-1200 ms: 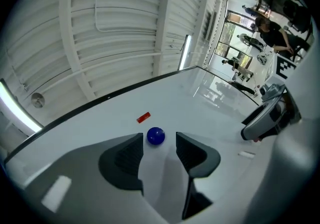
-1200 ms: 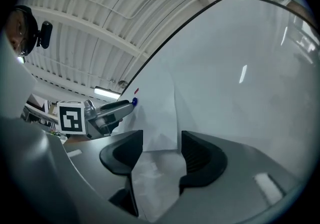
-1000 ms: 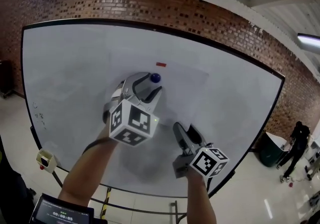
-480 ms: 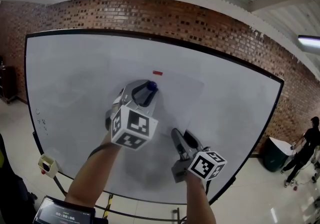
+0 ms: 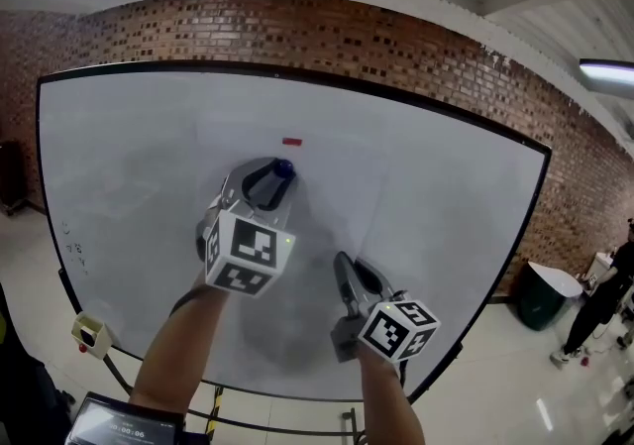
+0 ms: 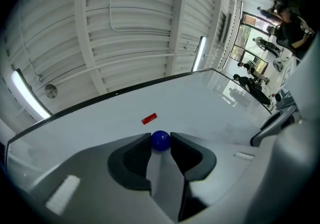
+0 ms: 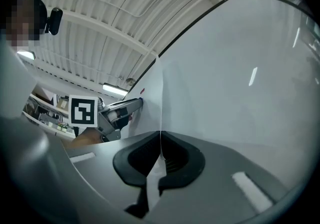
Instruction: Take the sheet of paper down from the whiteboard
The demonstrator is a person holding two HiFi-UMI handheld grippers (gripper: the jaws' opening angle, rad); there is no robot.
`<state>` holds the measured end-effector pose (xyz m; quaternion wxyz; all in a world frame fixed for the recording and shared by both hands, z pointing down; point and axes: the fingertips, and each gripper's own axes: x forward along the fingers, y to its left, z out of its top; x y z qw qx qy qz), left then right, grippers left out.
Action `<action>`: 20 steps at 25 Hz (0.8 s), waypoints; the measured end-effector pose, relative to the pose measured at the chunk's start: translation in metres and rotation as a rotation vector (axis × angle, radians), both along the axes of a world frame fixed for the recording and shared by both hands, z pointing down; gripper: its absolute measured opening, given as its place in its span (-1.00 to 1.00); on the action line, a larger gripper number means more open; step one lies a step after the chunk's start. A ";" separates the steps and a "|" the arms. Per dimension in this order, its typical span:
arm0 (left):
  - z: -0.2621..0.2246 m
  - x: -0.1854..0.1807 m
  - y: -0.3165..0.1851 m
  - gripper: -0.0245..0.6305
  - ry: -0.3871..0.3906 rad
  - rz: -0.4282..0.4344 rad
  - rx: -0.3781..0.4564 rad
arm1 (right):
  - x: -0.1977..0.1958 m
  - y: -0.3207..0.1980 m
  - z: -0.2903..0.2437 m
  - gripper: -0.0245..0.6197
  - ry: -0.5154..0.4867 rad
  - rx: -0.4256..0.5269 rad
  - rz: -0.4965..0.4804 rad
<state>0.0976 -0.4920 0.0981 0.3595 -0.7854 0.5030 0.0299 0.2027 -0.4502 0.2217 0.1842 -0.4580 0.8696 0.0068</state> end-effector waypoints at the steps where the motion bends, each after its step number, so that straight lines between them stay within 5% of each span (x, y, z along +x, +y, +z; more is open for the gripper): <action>1: -0.001 -0.001 0.000 -0.56 0.009 0.008 -0.007 | 0.001 0.002 -0.001 -0.88 0.003 0.005 0.009; 9: 0.007 -0.014 0.014 -0.56 0.142 0.083 -0.088 | 0.013 0.024 -0.007 -0.89 0.073 0.029 0.101; 13: 0.029 -0.025 0.024 -0.56 0.267 0.134 -0.169 | 0.025 0.031 0.009 -0.88 0.089 0.003 0.137; 20: 0.100 -0.055 0.055 -0.55 0.320 0.038 -0.253 | 0.033 0.049 0.059 -0.88 0.146 -0.059 0.187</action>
